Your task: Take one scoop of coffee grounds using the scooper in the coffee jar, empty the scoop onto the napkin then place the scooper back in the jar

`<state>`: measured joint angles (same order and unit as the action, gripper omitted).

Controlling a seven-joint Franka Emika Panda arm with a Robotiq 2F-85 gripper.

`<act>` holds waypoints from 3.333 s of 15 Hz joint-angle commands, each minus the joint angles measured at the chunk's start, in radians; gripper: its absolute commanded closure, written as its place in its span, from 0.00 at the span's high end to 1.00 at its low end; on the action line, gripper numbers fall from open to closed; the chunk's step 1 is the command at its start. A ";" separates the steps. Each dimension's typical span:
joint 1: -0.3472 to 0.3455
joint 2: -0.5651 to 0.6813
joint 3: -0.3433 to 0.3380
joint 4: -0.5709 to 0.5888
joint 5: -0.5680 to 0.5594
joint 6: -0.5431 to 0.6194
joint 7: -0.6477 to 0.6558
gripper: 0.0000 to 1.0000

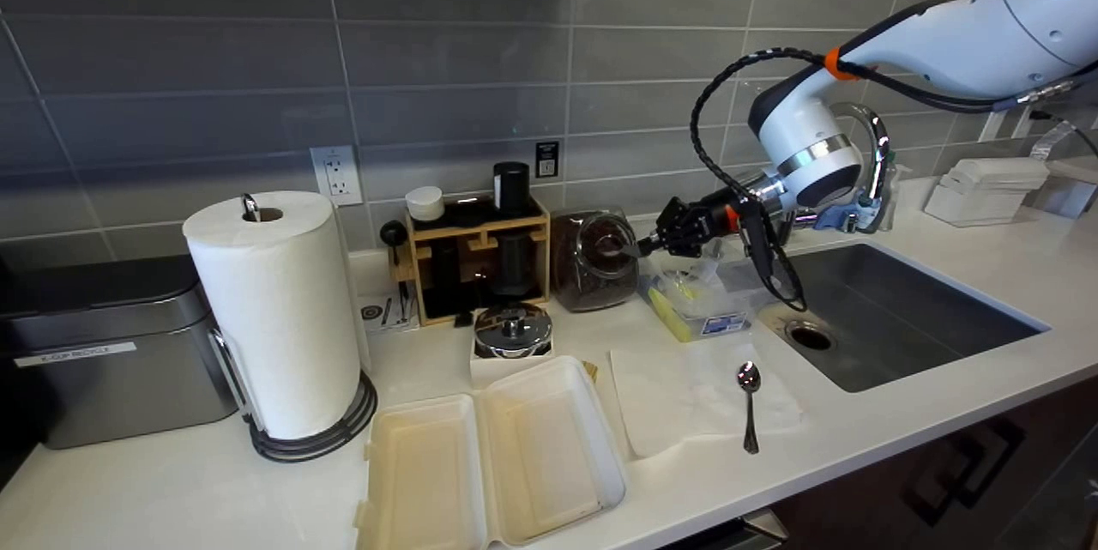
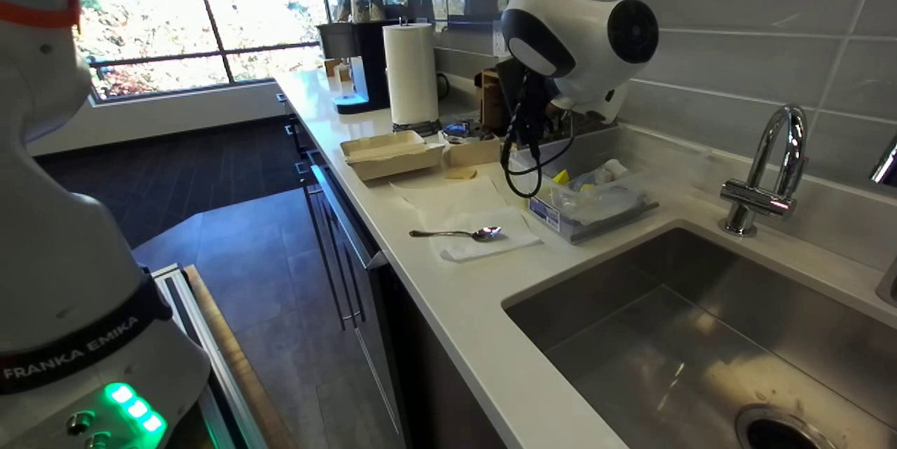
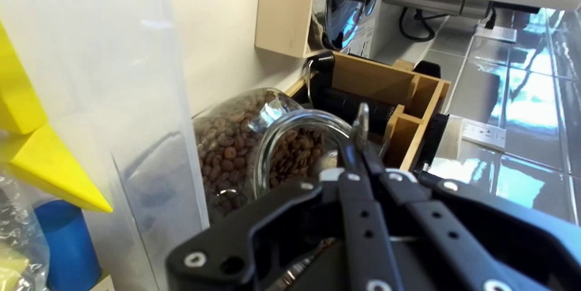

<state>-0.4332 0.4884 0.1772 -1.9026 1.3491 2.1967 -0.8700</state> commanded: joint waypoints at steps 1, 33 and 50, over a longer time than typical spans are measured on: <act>0.094 -0.051 -0.133 -0.049 -0.016 -0.120 -0.011 0.01; 0.201 -0.065 -0.261 -0.119 -0.665 -0.293 0.003 0.01; 0.313 -0.207 -0.205 -0.292 -0.939 0.105 0.225 0.01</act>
<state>-0.1417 0.3467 -0.0320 -2.1283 0.5001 2.2385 -0.7257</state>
